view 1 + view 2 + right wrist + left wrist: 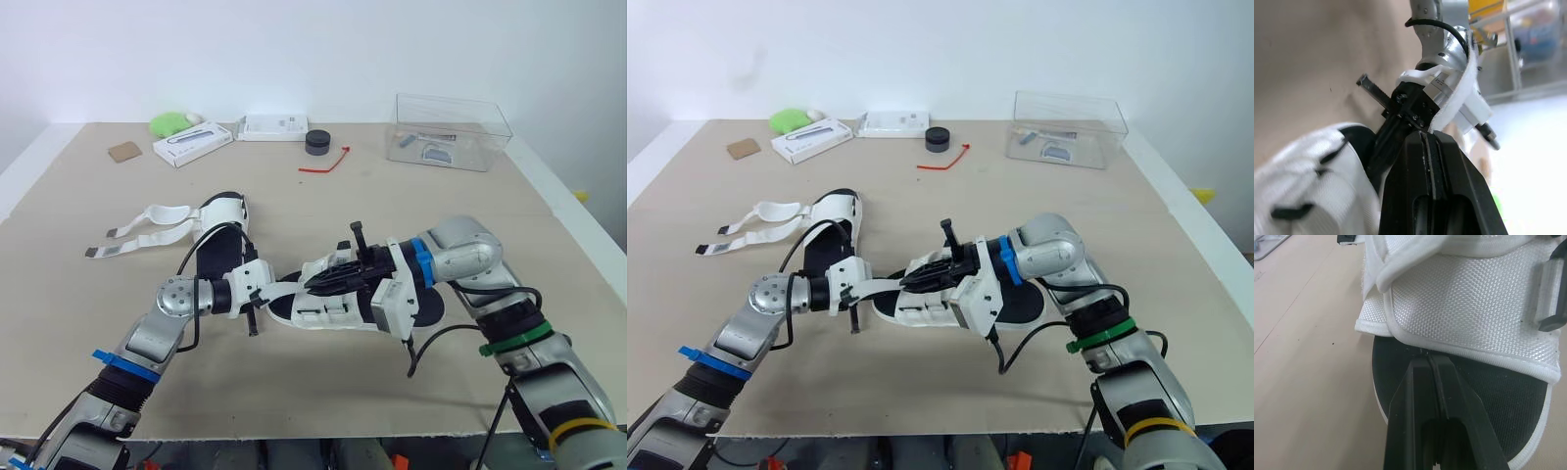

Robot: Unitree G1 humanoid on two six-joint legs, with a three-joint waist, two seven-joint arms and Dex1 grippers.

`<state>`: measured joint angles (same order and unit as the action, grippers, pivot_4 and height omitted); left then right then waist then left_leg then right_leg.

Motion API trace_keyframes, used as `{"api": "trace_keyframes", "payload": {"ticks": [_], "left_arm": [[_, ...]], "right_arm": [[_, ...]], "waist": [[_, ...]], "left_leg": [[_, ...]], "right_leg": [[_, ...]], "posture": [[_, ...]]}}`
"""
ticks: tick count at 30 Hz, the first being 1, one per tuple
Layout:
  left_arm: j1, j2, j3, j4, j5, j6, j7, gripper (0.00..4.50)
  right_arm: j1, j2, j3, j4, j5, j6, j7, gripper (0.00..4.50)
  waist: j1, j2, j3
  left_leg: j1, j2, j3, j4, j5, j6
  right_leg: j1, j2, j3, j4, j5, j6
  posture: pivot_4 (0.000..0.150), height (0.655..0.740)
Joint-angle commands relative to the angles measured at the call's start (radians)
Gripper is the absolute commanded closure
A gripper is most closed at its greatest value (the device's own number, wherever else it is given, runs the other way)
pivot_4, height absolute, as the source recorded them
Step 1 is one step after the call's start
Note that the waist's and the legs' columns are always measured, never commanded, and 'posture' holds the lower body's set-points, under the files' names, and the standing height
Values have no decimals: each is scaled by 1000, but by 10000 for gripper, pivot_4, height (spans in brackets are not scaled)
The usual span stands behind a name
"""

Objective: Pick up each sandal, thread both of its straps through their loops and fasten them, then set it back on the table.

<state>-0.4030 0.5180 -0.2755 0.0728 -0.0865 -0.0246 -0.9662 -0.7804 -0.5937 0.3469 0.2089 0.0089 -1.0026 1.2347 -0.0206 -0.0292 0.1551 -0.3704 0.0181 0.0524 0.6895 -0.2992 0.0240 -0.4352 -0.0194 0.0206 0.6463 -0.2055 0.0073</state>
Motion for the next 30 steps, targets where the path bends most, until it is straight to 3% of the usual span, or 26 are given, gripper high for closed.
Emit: {"api": "trace_keyframes", "payload": {"ticks": [1, 7, 17, 18, 22, 26, 28, 30], "left_arm": [[22, 4, -27, 42, 33, 25, -11, 45000], [19, -1, -19, 40, 14, 47, -22, 45000], [16, -7, -24, 40, 15, 52, -36, 45000], [17, -8, -25, 39, 16, 53, -36, 45000], [30, -8, -26, 28, 18, 56, -38, 45000], [41, -5, -26, 14, 18, 61, -41, 45000], [44, -3, -24, 10, 19, 62, -41, 45000], [44, -2, -21, 10, 19, 63, -42, 45000]], "right_arm": [[-69, -8, 11, 87, -84, -292, -67, 44640], [-189, -20, -5, 332, -204, -525, -216, 44640], [-310, -25, 121, 496, -288, -553, -370, 44640], [-312, -36, 151, 497, -262, -534, -377, 37849], [-260, -104, 242, 384, -16, -320, -331, 20262], [-122, -224, 214, 62, 310, 157, -207, 1977], [-49, -290, 165, -129, 452, 465, -212, 1977], [12, -383, 124, -360, 692, 867, -303, 1977]], "waist": [[0, 0, 0], [0, 0, 0], [0, 0, 0], [0, 0, 0], [1, 0, 0], [3, 0, 0], [3, 1, 0], [3, 2, 0]], "left_leg": [[0, 0, 0, 0, 0, 0], [1, 0, 1, 0, 0, 0], [2, 0, 1, 0, 1, -1], [2, 0, 1, 0, 1, -1], [1, 0, 1, -1, 1, -1], [0, 0, 0, -2, 1, -1], [0, 0, -2, -2, 0, -1], [-1, 1, -2, -2, 0, -1]], "right_leg": [[0, 0, 0, 0, 0, 0], [0, -1, 2, 0, 0, -1], [0, -1, 4, 2, -1, -2], [0, -1, 4, 2, -1, -2], [0, -1, 3, 2, -1, -2], [0, -2, 2, 2, -1, -2], [0, -3, 1, 1, -1, -3], [-1, -4, 0, 1, -1, -3]], "posture": [[1500, 7400], [1500, 7400], [1500, 7400], [1500, 7400], [1500, 7400], [1500, 7400], [1500, 7400], [1500, 7400]]}}
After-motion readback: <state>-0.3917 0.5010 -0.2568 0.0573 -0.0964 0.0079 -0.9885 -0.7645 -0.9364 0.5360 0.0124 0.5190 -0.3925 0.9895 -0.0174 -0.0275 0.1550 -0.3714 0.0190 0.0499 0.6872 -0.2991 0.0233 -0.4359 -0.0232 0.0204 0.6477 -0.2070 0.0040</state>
